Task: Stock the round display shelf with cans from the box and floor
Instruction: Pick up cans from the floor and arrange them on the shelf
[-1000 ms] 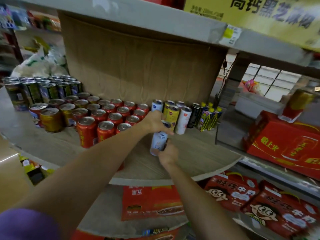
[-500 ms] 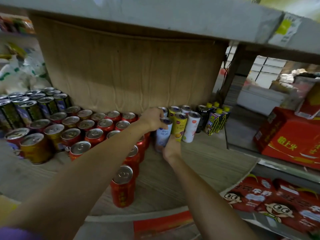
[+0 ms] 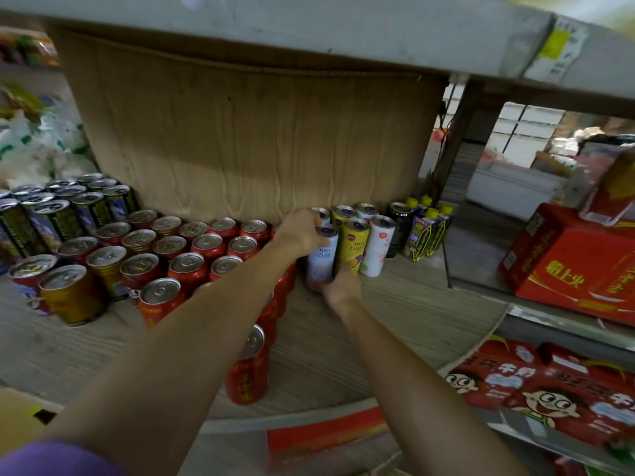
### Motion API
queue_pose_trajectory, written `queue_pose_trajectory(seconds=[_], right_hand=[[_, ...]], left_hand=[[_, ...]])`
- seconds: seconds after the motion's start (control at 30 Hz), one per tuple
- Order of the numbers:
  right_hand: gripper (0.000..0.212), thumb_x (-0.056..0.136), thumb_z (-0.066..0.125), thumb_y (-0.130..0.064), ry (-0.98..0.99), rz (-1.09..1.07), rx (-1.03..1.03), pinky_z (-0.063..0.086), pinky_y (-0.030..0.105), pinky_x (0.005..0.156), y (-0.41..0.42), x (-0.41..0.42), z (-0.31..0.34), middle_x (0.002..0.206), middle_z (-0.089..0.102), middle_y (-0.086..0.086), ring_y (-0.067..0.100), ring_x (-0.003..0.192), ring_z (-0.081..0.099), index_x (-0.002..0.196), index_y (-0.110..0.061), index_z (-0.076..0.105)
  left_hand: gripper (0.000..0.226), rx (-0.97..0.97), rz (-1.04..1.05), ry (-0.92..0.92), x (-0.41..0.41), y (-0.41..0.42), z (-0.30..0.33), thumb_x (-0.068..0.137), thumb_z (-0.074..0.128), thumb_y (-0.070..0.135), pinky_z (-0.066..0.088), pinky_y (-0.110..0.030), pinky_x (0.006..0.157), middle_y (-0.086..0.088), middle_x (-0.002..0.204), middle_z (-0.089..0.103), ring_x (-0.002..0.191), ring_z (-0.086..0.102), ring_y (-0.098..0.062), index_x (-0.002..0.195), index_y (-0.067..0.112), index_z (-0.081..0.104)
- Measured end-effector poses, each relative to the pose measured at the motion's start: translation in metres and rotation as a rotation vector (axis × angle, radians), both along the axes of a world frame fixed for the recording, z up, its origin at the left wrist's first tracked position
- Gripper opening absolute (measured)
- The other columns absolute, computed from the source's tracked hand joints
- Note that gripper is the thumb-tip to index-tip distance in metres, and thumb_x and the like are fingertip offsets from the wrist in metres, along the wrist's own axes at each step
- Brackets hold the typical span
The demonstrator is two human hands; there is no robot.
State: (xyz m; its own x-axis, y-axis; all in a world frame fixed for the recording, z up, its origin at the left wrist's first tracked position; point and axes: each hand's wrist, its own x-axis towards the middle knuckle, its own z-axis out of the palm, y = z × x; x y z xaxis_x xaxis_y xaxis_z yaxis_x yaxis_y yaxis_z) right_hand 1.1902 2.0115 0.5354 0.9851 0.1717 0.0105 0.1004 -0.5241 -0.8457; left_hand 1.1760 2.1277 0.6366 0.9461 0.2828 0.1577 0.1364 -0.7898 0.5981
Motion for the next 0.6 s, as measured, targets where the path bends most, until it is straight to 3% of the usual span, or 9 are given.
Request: queue_pose_trajectory(seconds=[0.13, 0.27, 0.33, 0.4, 0.47, 0.53, 0.6], right_hand=[[0.036, 0.085, 0.069, -0.018, -0.075, -0.007, -0.016, 0.043, 0.024, 0.074, -0.038, -0.014, 0.002, 0.100, 0.067, 0.005, 0.023, 0.094, 0.063, 0.116, -0.010, 0.053], [0.017, 0.082, 0.063, -0.009, -0.116, -0.071, -0.070, 0.036, 0.021, 0.065, -0.089, -0.027, 0.002, 0.085, 0.065, 0.007, 0.026, 0.085, 0.063, 0.098, -0.008, 0.061], [0.013, 0.083, 0.058, -0.008, -0.105, -0.089, -0.086, 0.036, 0.022, 0.066, -0.122, -0.034, 0.001, 0.087, 0.063, 0.007, 0.028, 0.087, 0.062, 0.096, -0.011, 0.059], [0.015, 0.089, 0.055, -0.010, -0.092, -0.102, -0.126, 0.036, 0.024, 0.066, -0.163, -0.042, 0.000, 0.096, 0.066, 0.010, 0.028, 0.092, 0.061, 0.103, -0.009, 0.059], [0.017, 0.092, 0.055, -0.011, -0.080, -0.115, -0.148, 0.040, 0.026, 0.070, -0.209, -0.054, -0.003, 0.104, 0.067, 0.011, 0.029, 0.098, 0.062, 0.109, -0.008, 0.059], [0.018, 0.093, 0.055, -0.009, -0.059, -0.159, -0.177, 0.043, 0.029, 0.072, -0.255, -0.066, -0.016, 0.106, 0.068, 0.015, 0.033, 0.099, 0.063, 0.109, -0.006, 0.059], [0.017, 0.094, 0.050, -0.008, -0.007, -0.206, -0.239, 0.038, 0.029, 0.068, -0.296, -0.082, -0.041, 0.103, 0.067, 0.019, 0.037, 0.096, 0.062, 0.109, -0.004, 0.058]], left_hand=[[0.038, 0.021, 0.098, -0.106, -0.015, -0.014, -0.003, 0.079, 0.072, 0.019, 0.052, -0.039, 0.086, -0.011, 0.111, 0.067, 0.106, 0.062, -0.030, 0.114, 0.013, 0.060], [0.018, -0.023, 0.079, -0.144, -0.029, -0.053, -0.007, 0.080, 0.065, 0.014, 0.053, -0.042, 0.084, -0.017, 0.103, 0.066, 0.100, 0.062, -0.034, 0.097, 0.011, 0.060], [0.002, -0.033, -0.008, -0.091, -0.036, -0.086, -0.015, 0.082, 0.064, 0.013, 0.053, -0.036, 0.082, -0.016, 0.096, 0.070, 0.095, 0.065, -0.031, 0.084, 0.012, 0.065], [0.011, -0.086, -0.127, -0.042, -0.043, -0.127, -0.029, 0.084, 0.062, 0.005, 0.050, -0.031, 0.076, -0.017, 0.091, 0.071, 0.088, 0.067, -0.030, 0.077, 0.011, 0.068], [0.020, -0.169, -0.250, 0.065, -0.050, -0.172, -0.053, 0.086, 0.057, -0.004, 0.052, -0.031, 0.060, -0.019, 0.078, 0.068, 0.066, 0.069, -0.028, 0.074, 0.011, 0.064], [0.027, -0.238, -0.361, 0.225, -0.058, -0.214, -0.084, 0.090, 0.054, -0.006, 0.050, -0.027, 0.043, -0.014, 0.067, 0.063, 0.044, 0.062, -0.015, 0.072, 0.015, 0.056], [0.025, -0.201, -0.452, 0.313, -0.064, -0.253, -0.120, 0.089, 0.058, -0.001, 0.051, -0.027, 0.047, -0.014, 0.071, 0.065, 0.049, 0.061, -0.018, 0.071, 0.016, 0.058]])
